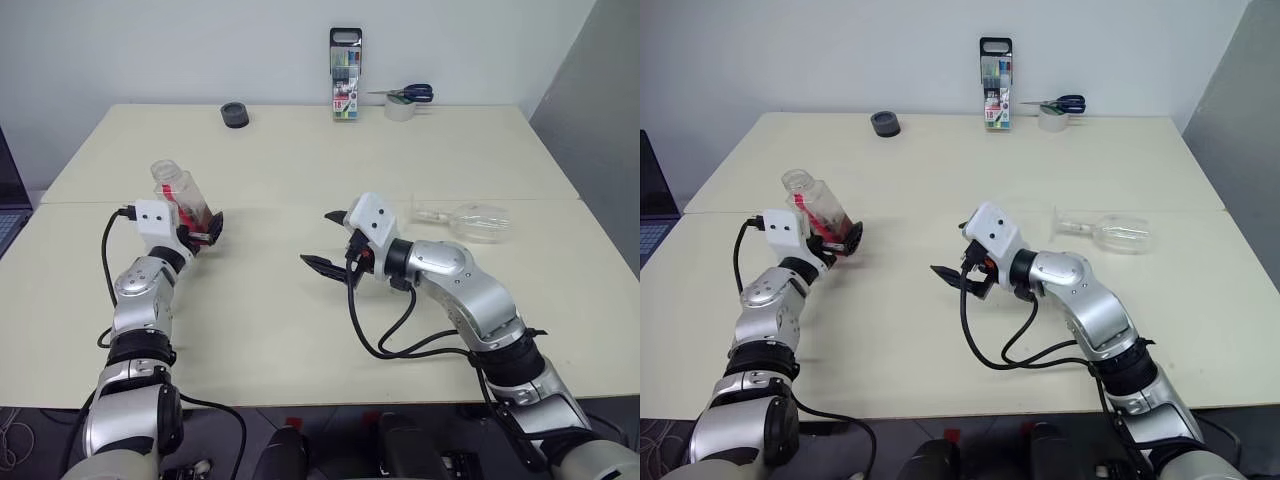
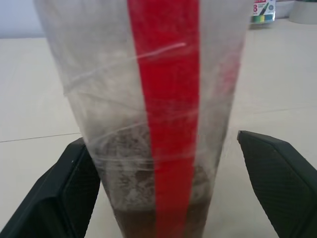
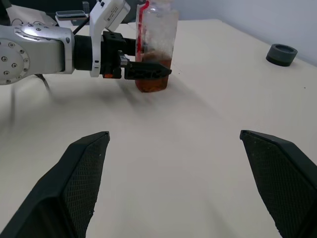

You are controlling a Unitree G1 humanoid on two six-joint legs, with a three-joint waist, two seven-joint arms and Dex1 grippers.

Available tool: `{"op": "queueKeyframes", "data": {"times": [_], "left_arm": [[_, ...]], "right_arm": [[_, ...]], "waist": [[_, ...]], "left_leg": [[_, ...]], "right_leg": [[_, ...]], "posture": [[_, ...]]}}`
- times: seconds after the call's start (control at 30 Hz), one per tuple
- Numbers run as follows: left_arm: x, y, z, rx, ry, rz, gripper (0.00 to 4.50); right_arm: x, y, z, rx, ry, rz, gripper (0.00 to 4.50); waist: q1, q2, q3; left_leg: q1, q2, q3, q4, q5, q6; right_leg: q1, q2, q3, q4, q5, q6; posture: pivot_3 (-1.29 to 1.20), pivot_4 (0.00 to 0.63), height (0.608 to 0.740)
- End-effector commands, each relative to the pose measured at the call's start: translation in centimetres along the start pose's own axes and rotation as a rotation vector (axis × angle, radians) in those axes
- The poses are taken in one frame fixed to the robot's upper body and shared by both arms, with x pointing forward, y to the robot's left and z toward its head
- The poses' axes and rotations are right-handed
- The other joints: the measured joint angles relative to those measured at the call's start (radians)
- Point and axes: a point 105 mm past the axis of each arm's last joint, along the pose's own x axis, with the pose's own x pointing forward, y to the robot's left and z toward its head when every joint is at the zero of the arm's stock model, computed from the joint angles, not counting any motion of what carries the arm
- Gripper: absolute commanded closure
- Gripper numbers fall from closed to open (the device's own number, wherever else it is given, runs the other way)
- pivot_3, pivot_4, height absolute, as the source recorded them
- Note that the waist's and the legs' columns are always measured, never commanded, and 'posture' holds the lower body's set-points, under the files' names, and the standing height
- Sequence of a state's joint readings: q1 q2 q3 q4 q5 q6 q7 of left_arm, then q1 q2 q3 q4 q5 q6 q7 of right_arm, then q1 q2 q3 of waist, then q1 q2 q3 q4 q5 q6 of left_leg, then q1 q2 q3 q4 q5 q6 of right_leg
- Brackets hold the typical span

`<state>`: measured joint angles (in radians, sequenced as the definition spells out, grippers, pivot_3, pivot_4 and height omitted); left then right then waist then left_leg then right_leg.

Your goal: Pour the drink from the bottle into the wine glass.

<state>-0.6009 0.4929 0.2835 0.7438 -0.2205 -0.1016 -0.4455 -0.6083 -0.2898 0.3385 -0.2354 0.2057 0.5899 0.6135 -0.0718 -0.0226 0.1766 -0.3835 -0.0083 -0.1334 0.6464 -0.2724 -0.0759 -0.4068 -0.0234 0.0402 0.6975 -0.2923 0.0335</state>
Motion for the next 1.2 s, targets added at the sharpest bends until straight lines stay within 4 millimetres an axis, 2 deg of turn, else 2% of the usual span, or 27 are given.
{"op": "queueKeyframes", "data": {"times": [0.03,0.37,0.43,0.53,0.63,0.67,0.73,0.87,1.07,1.2], "left_arm": [[-0.5,0.3,1.0,0.018,-0.060,0.028,0.02],[-3.2,0.8,0.2,0.037,-0.067,0.099,0.02],[-4.3,0.0,-0.2,0.054,-0.052,0.060,0.02],[-6.3,-2.6,-0.8,0.066,-0.028,-0.061,0.02],[-7.7,-4.3,-1.2,0.070,-0.005,-0.136,0.02],[-8.1,-5.6,-1.2,0.085,-0.004,-0.201,0.02],[-8.4,-9.1,-0.6,0.076,-0.021,-0.374,0.02],[-7.9,-12.8,1.5,0.077,-0.062,-0.607,0.02],[-6.5,-14.7,4.7,0.095,-0.083,-0.829,0.02],[-6.4,-15.2,6.6,0.116,-0.085,-0.971,0.02]], "right_arm": [[-0.7,0.5,1.1,-0.057,-0.040,0.012,0.00],[-3.4,0.5,-0.6,0.002,-0.008,-0.031,0.00],[-4.1,0.3,-0.9,0.055,-0.014,-0.079,0.00],[-5.4,0.1,-2.0,0.190,-0.011,-0.172,0.00],[-6.3,0.3,-3.0,0.291,0.022,-0.231,0.00],[-6.7,0.3,-3.6,0.335,0.036,-0.271,0.00],[-7.4,-0.4,-4.4,0.479,0.010,-0.408,0.00],[-7.7,-2.5,-5.5,0.779,-0.084,-0.590,0.00],[-7.9,-6.4,-6.5,1.166,-0.285,-0.825,0.00],[-7.4,-7.7,-7.2,1.321,-0.349,-0.882,0.00]], "waist": [[0.000,0.000,0.000],[0.008,0.000,0.000],[0.009,0.000,0.000],[0.012,0.000,0.000],[0.019,0.000,0.000],[0.022,0.000,0.000],[0.027,0.000,-0.001],[0.035,0.000,-0.001],[0.032,0.002,-0.001],[0.018,0.003,0.000]], "left_leg": [[0.000,0.000,0.000,0.000,0.000,0.000],[0.000,0.000,0.000,0.000,-0.001,0.002],[0.000,0.000,0.000,0.000,-0.001,0.002],[0.000,0.002,0.000,-0.001,-0.001,0.002],[0.000,0.002,0.000,-0.001,-0.002,0.003],[0.000,0.002,0.000,0.000,-0.002,0.003],[0.001,0.001,0.000,-0.001,-0.002,0.003],[0.002,0.001,0.001,-0.001,-0.002,0.003],[0.003,0.002,0.002,-0.002,-0.002,0.003],[0.002,0.001,0.003,-0.003,-0.002,0.003]], "right_leg": [[0.000,0.000,0.000,0.000,0.000,0.000],[0.000,0.000,0.000,0.000,0.000,0.000],[0.000,0.000,0.001,0.000,0.000,0.000],[0.000,-0.001,0.001,-0.001,0.000,0.000],[0.001,-0.002,0.001,-0.001,0.000,0.000],[0.001,-0.002,0.001,-0.001,0.000,0.000],[0.002,0.000,0.001,-0.001,0.000,0.000],[0.003,0.001,0.001,-0.001,0.000,0.000],[0.002,0.004,0.001,0.000,0.000,0.000],[0.001,0.002,0.002,-0.001,0.000,0.000]], "posture": [[0.00,0.150,0.740],[0.00,0.150,0.740],[0.00,0.150,0.740],[0.00,0.150,0.740],[0.00,0.150,0.740],[0.00,0.150,0.740],[0.00,0.150,0.740],[0.00,0.150,0.740],[0.00,0.150,0.740],[0.00,0.150,0.740]]}}
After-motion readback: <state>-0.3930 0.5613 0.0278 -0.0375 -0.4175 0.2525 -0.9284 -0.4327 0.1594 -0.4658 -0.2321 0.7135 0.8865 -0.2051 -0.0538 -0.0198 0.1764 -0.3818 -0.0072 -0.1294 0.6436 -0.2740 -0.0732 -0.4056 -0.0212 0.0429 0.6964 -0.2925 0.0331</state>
